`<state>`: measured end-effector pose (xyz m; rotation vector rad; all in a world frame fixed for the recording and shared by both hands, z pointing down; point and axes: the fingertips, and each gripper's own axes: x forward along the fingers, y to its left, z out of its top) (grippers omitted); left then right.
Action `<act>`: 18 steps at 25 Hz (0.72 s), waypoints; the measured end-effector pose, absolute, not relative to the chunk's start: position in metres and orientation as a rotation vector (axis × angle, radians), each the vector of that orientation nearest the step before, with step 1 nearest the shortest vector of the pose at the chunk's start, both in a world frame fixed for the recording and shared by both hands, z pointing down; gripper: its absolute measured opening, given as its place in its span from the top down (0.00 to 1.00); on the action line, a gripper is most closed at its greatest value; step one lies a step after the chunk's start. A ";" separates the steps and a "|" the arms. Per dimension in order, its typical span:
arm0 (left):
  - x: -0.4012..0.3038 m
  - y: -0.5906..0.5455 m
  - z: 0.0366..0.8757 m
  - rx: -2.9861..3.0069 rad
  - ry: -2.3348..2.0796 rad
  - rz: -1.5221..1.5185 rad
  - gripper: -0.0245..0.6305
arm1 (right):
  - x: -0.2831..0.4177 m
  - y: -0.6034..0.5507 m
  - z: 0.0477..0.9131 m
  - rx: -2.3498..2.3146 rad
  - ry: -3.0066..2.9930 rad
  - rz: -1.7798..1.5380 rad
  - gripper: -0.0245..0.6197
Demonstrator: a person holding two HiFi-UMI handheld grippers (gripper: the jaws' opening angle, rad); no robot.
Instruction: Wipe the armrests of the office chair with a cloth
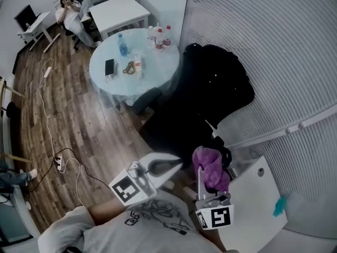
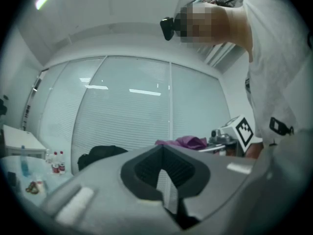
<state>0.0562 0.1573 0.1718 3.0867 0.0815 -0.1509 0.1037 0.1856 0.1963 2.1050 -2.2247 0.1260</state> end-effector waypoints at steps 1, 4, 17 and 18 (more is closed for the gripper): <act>0.046 0.150 0.173 3.093 0.027 -0.151 0.96 | 0.094 0.176 0.198 2.061 -2.264 0.126 0.92; 0.009 0.127 0.174 3.091 -0.125 -0.175 0.96 | 0.057 0.145 0.201 1.926 -2.382 0.124 0.92; -0.135 0.012 0.187 3.046 -0.487 -0.221 0.96 | -0.089 0.018 0.208 1.564 -2.613 0.079 0.92; -0.141 0.002 0.187 3.044 -0.488 -0.226 0.96 | -0.094 0.008 0.208 1.562 -2.615 0.074 0.92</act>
